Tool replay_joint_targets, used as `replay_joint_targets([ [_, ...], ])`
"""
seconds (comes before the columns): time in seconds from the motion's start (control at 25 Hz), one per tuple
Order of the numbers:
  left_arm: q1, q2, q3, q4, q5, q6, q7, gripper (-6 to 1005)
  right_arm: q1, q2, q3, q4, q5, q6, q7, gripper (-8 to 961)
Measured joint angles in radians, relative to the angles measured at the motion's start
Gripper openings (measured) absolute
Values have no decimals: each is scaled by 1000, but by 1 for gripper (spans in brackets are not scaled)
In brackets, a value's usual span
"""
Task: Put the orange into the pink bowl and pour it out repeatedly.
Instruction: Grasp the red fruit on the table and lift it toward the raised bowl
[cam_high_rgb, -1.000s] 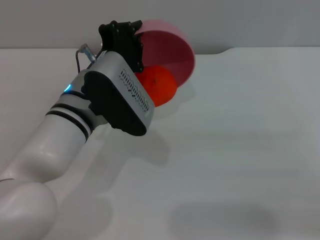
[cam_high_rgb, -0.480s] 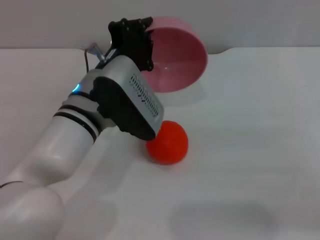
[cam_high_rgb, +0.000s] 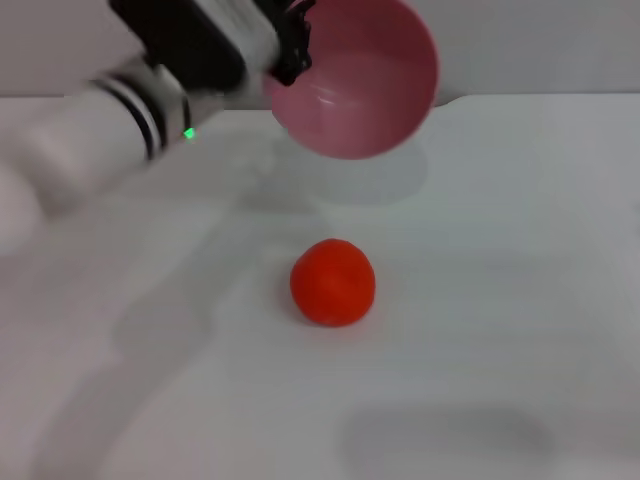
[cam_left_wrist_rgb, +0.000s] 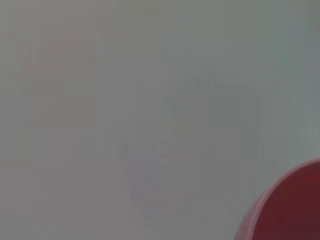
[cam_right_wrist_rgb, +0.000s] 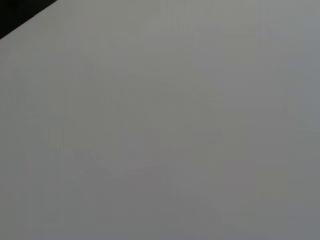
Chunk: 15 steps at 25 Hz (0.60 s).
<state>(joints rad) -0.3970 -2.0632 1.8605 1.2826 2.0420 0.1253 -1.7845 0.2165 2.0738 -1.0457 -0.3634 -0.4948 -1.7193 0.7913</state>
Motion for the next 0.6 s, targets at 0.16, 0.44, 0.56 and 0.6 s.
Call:
replay_joint_targets([
  [0.16,-187,7,-395,-82,-23,558,-185,43,-4,-11,1,-8,-65,25,50,719],
  [0.44,-430,26,-829,-183,206,1106,-358,43,-3,-53,6,-100,-316,171,201,719],
  [0.56,-441,28,-840,-166,245,1140,-391,43,-4,-79,7,-186,-478,253,339,720],
  [0.6,-460,34,-863,-103,336,1209,-479,43,-5,-85,11,-224,-540,277,387,720],
])
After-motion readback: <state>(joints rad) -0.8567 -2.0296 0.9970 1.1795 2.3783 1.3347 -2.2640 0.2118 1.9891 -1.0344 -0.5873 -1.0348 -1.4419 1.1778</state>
